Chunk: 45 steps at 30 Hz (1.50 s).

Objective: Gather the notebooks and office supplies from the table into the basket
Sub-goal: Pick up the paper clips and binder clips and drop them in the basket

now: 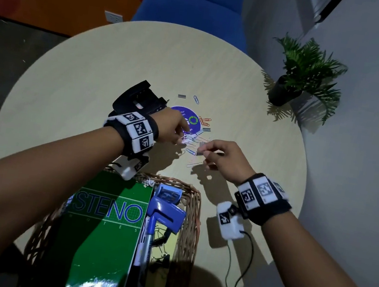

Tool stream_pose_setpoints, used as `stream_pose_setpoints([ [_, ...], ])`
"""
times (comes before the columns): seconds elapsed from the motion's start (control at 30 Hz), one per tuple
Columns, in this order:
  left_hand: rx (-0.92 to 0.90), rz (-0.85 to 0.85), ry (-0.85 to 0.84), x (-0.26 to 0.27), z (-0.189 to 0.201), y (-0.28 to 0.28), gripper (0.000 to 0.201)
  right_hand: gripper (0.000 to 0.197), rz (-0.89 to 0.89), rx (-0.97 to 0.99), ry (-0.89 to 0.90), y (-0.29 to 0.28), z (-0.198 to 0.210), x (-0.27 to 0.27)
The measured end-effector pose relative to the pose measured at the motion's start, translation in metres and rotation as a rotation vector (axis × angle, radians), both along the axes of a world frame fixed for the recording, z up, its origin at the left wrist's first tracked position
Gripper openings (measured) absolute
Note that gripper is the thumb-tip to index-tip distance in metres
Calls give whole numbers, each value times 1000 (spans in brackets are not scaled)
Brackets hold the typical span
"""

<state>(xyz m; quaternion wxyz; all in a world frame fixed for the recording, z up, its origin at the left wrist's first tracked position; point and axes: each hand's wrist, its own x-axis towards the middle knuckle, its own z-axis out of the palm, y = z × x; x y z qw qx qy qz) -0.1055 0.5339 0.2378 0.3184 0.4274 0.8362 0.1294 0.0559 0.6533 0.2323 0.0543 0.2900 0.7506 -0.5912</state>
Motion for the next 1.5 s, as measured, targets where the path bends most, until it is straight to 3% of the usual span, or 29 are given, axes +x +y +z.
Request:
stream_pose_setpoints([
  [0.17,98,81,-63,13,10,-33,59,13,126,100,-3,-27,22,42],
  [0.33,231,132,-236,45,23,-82,39,16,247,213,-13,-59,27,81],
  [0.47,176,50,-294,74,18,-113,26,21,370,273,-44,-76,19,98],
  [0.77,115,1,-383,113,3,-138,22,20,289,330,-37,-54,22,77],
  [0.93,13,-155,-209,103,10,-126,28,18,264,347,-50,-28,24,41],
  [1.07,143,19,67,39,28,-71,23,15,178,481,-18,10,12,-16],
  [1.17,69,89,279,-12,25,-2,24,17,107,548,-66,38,-6,-71],
  [1.37,-215,249,323,-77,-12,114,30,20,198,591,-257,78,-51,-157],
  [1.4,-324,239,396,-83,-26,124,38,18,152,592,-259,82,-56,-166],
  [1.47,-501,79,469,-86,-48,125,86,15,61,573,-256,87,-66,-179],
  [1.5,-577,26,506,-91,-54,132,87,11,4,552,-248,88,-70,-184],
])
